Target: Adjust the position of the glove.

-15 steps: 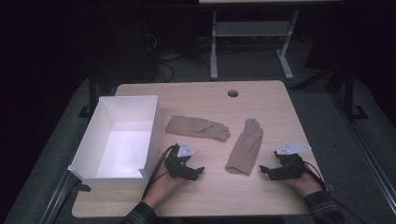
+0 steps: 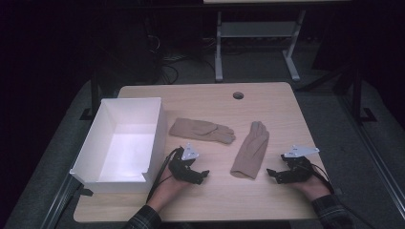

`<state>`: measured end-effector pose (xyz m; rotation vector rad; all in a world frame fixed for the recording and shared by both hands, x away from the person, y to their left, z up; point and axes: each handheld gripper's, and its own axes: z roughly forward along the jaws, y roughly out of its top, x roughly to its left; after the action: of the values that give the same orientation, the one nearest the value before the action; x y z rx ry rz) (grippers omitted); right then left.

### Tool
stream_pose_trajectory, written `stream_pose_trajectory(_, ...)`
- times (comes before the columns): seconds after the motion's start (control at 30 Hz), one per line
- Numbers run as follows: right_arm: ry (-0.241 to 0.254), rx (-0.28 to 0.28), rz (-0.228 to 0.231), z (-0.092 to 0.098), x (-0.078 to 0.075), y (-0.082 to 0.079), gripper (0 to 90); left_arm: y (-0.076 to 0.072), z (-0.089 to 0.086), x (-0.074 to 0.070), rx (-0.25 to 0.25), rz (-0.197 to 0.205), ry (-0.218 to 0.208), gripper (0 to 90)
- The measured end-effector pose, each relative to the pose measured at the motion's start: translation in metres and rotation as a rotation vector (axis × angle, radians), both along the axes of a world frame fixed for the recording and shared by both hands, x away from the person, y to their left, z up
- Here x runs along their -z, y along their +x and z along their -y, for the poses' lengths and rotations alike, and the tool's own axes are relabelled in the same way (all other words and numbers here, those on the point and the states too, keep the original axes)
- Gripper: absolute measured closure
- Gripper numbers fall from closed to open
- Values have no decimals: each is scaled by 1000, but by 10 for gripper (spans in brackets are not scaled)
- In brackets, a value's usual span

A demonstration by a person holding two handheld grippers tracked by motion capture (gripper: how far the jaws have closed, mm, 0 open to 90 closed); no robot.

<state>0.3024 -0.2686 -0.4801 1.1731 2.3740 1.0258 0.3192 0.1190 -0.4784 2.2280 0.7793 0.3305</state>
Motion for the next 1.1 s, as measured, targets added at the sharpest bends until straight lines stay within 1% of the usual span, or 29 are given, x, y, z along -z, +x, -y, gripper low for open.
stream_pose_trajectory(0.03, -1, 6, -7, 1, -1, 0, 202, 0, 0, 0, 2, 1, 1, 120)
stream_pose_trajectory(0.07, -1, 6, -7, 1, -1, 0, 202, 0, 0, 0, 2, 1, 1, 120)
stream_pose_trajectory(0.1, 0, 11, -26, 4, -5, 0, 273, 1, 0, 0, 1, 1, -1, 121)
stream_pose_trajectory(0.17, 8, 23, -30, 5, -9, 0, 359, 1, 0, 0, 3, 1, 1, 121)
stream_pose_trajectory(0.2, 10, 18, -26, 5, -11, 0, 410, 1, 0, 0, 3, 1, 1, 121)
stream_pose_trajectory(0.23, 10, 18, -26, 5, -11, 0, 410, 1, 0, 0, 3, 1, 1, 121)
stream_pose_trajectory(0.27, 14, 20, -25, 3, -17, 1, 520, 0, 0, 0, 3, 1, 0, 121)
stream_pose_trajectory(0.3, 14, 20, -25, 3, -17, 1, 520, 0, 0, 0, 3, 1, 0, 121)
stream_pose_trajectory(0.33, 19, 8, -19, 1, -21, 2, 637, 0, 0, 0, 2, 1, -1, 121)
stream_pose_trajectory(0.37, 19, 8, -19, 1, -21, 2, 637, 0, 0, 0, 2, 1, -1, 121)
stream_pose_trajectory(0.4, 33, -9, -19, -2, -26, 2, 772, 0, 0, 0, -2, -1, -8, 122)
stream_pose_trajectory(0.43, 40, -23, -17, -4, -27, 3, 826, 0, 0, 0, -2, -1, -8, 121)
stream_pose_trajectory(0.47, 40, -23, -17, -4, -27, 3, 826, -1, 0, 0, 2, 0, 0, 121)
stream_pose_trajectory(0.5, 43, -33, -19, -7, -29, 5, 877, -1, 0, 0, 2, 2, 1, 121)
stream_pose_trajectory(0.53, 43, -59, -14, -12, -32, 8, 899, -1, 0, 0, 5, 8, 5, 122)
stream_pose_trajectory(0.6, 47, -76, -21, -20, -35, 10, 900, -1, 0, 0, 2, 4, 2, 122)
stream_pose_trajectory(0.63, 44, -88, -14, -23, -36, 12, 899, -1, 0, 0, 2, 6, 3, 122)
stream_pose_trajectory(0.67, 44, -88, -14, -23, -36, 12, 899, -1, 0, 0, 2, 6, 3, 121)
stream_pose_trajectory(0.73, 47, -119, -9, -33, -37, 14, 900, -1, 0, 0, 0, 6, 0, 121)
stream_pose_trajectory(0.8, 48, -139, -11, -40, -38, 15, 899, -1, 0, 0, -2, 6, -3, 122)
stream_pose_trajectory(0.87, 49, -146, -14, -44, -38, 15, 899, -1, 0, 0, -2, 5, -3, 122)
stream_pose_trajectory(0.9, 48, -165, -11, -51, -37, 17, 899, -2, 1, 0, -6, 6, -7, 121)
stream_pose_trajectory(1.0, 41, -191, -17, -61, -37, 19, 899, -2, 1, 0, -8, 5, -7, 121)
stream_pose_trajectory(1.07, 52, -207, -19, -67, -37, 21, 899, -2, 1, 0, -8, 5, -8, 121)
stream_pose_trajectory(1.1, 52, -207, -19, -67, -37, 21, 899, -2, 1, 0, -8, 5, -8, 121)
